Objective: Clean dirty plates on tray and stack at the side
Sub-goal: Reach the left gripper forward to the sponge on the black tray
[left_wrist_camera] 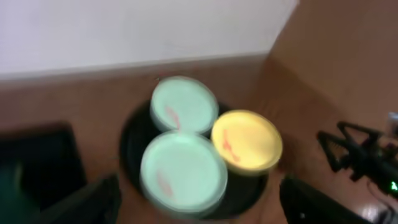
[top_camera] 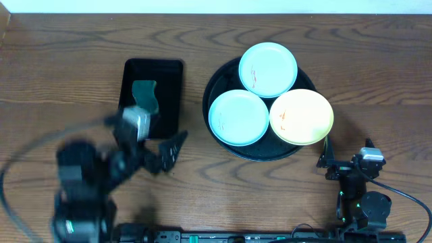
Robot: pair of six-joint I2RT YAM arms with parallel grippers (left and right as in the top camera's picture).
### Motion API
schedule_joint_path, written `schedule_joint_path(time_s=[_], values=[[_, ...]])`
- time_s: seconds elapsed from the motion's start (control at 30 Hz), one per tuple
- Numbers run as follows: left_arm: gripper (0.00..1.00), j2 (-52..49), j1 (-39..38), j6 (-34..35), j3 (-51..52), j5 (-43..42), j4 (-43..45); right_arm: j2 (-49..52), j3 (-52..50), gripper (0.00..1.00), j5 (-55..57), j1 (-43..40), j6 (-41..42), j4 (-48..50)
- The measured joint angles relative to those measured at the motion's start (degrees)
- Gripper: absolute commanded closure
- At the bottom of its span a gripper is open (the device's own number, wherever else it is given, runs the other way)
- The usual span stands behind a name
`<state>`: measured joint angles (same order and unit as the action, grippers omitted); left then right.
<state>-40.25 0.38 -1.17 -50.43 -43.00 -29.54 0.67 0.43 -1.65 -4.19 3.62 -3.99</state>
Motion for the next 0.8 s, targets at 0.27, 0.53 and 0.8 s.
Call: schedule_joint_path(time_s=[0.27, 0.53, 0.8], values=[[0.18, -22.8, 0.2, -5.4, -18.6, 7.3, -12.0, 0.0, 0.0, 0.01, 0.0, 0.0, 0.0, 0.0], [0.18, -31.7, 5.4, 3.9, -22.3, 39.0, -12.3, 0.0, 0.0, 0.01, 0.0, 0.0, 0.0, 0.0], [0.18, -40.0, 5.7, 5.9, -22.6, 36.2, -12.7, 0.0, 0.0, 0.01, 0.0, 0.0, 0.0, 0.0]])
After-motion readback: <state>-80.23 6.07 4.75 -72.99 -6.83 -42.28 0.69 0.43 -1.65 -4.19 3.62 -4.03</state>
